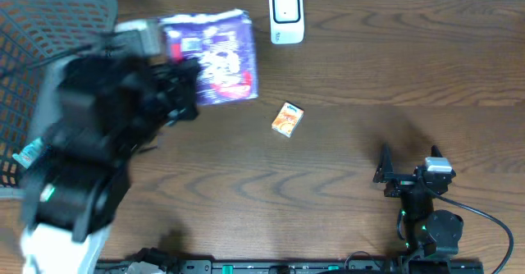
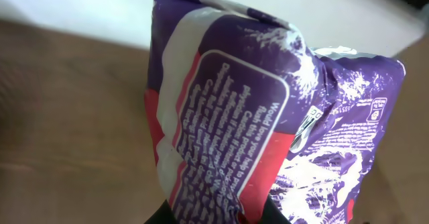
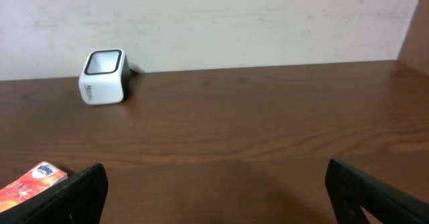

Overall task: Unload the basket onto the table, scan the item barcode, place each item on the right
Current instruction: 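Carry purple bag out and drop it beside the Kleenex pack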

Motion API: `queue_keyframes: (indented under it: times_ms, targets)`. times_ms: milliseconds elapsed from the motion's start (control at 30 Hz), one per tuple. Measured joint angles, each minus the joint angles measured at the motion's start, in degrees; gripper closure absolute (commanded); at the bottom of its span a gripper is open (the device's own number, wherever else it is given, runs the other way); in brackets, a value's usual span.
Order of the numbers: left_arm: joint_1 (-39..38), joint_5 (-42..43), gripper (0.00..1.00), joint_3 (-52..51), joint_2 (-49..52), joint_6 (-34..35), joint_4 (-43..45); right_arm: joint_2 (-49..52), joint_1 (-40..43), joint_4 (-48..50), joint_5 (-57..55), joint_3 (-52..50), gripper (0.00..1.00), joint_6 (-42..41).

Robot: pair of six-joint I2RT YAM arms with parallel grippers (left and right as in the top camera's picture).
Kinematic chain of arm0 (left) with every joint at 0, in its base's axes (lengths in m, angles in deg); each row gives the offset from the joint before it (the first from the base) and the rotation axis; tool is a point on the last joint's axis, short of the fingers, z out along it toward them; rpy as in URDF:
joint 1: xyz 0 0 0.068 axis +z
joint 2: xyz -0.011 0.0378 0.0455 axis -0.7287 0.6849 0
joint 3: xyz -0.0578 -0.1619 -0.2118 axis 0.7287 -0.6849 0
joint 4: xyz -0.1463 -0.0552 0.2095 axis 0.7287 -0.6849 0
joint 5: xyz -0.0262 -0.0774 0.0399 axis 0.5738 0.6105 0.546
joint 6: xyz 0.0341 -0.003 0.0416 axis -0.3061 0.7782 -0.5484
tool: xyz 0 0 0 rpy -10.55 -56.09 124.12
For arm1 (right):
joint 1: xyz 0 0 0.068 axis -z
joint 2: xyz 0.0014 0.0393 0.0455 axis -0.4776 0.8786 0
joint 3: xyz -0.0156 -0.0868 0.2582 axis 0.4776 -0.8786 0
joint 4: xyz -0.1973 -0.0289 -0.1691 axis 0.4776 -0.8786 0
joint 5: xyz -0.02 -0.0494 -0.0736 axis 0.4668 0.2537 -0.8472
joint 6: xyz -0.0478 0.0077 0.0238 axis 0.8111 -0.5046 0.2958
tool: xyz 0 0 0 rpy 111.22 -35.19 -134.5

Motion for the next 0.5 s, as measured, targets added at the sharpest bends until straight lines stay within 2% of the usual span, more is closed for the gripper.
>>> queue_keyframes:
  times_ms: [267,500]
  targets:
    - [-5.3,0.0,0.92,-0.3,17.2,0.1,0.0,0.0,0.0,0.0,0.0,0.0,0.01,0.0]
    - [-9.5,0.3,0.93,-0.4,34.8,4.6,2.7,0.0,0.0,0.0,0.0,0.0,0.01,0.0]
